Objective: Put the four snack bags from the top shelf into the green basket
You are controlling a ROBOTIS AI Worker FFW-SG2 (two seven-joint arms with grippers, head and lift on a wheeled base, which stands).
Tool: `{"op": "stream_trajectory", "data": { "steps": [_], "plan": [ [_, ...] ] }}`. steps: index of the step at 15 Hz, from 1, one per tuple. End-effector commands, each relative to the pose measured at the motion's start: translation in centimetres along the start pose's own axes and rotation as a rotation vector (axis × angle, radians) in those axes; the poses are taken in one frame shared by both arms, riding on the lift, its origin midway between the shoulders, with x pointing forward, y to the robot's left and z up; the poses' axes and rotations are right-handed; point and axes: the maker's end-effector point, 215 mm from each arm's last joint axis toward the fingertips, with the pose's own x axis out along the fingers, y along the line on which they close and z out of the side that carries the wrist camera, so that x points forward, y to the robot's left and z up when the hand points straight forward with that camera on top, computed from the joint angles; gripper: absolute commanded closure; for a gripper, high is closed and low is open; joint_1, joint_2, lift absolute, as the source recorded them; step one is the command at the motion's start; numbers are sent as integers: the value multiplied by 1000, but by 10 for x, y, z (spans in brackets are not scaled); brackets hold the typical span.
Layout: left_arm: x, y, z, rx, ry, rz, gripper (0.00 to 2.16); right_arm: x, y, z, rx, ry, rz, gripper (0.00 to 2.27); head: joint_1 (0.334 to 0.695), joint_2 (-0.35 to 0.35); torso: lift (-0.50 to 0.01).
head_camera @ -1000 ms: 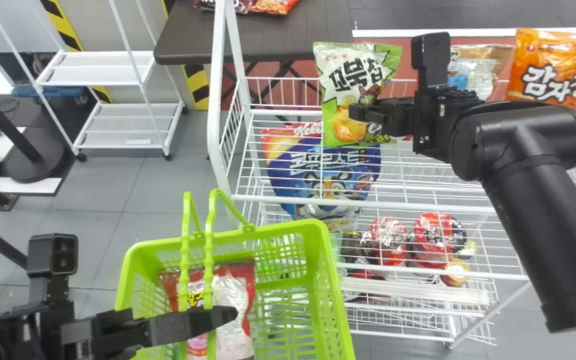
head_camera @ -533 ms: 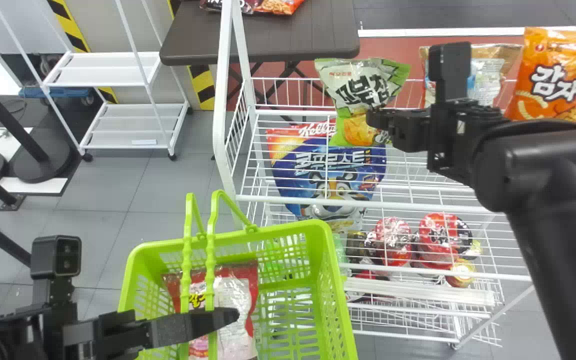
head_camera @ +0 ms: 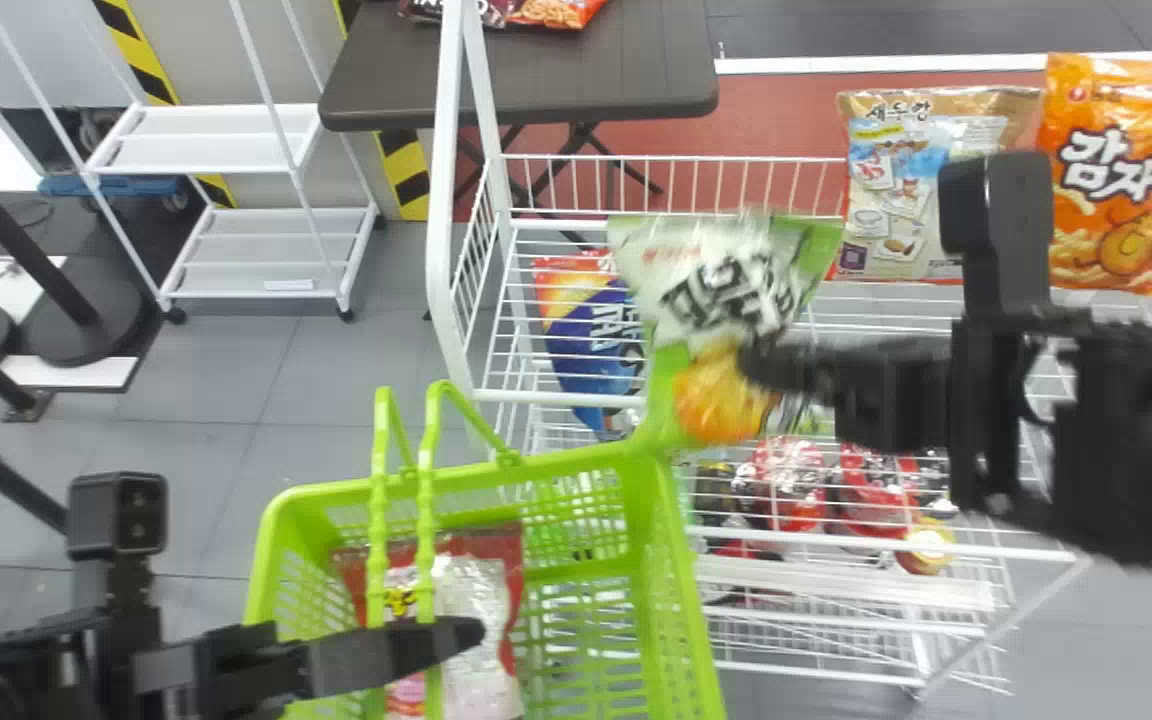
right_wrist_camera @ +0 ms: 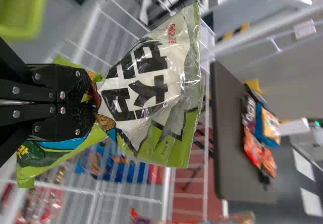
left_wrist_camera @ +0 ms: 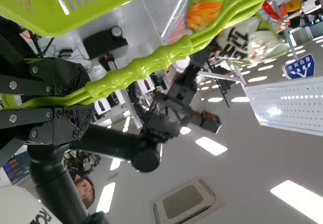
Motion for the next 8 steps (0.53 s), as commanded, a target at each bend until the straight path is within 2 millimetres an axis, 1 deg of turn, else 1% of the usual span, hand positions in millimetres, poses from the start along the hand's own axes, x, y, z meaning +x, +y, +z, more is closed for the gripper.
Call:
{"op": "stream_trajectory", "data": {
  "steps": [1, 3, 4, 6, 7, 8],
  "plan": [
    [1, -3, -3, -5, 0, -11, 2148, -14, 59, -28, 3, 68, 144, 2246, 695, 147, 0],
    [1, -5, -6, -7, 2, -9, 2148, -17, 93, -38, -2, 85, 229, 2246, 695, 200, 0],
    [1, -5, -8, -10, 0, -8, 2148, -17, 106, -44, -8, 95, 260, 2246, 695, 255, 0],
    [1, -6, -10, -11, 3, -7, 2148, -16, 125, -54, -23, 119, 292, 2246, 695, 304, 0],
    [1, -8, -11, -6, 6, -7, 2148, -14, 135, -63, -25, 138, 313, 2246, 695, 327, 0],
    [2, -9, -12, -5, 7, -8, 2148, -9, 142, -77, -22, 173, 327, 2246, 695, 347, 0]
  ]
}}
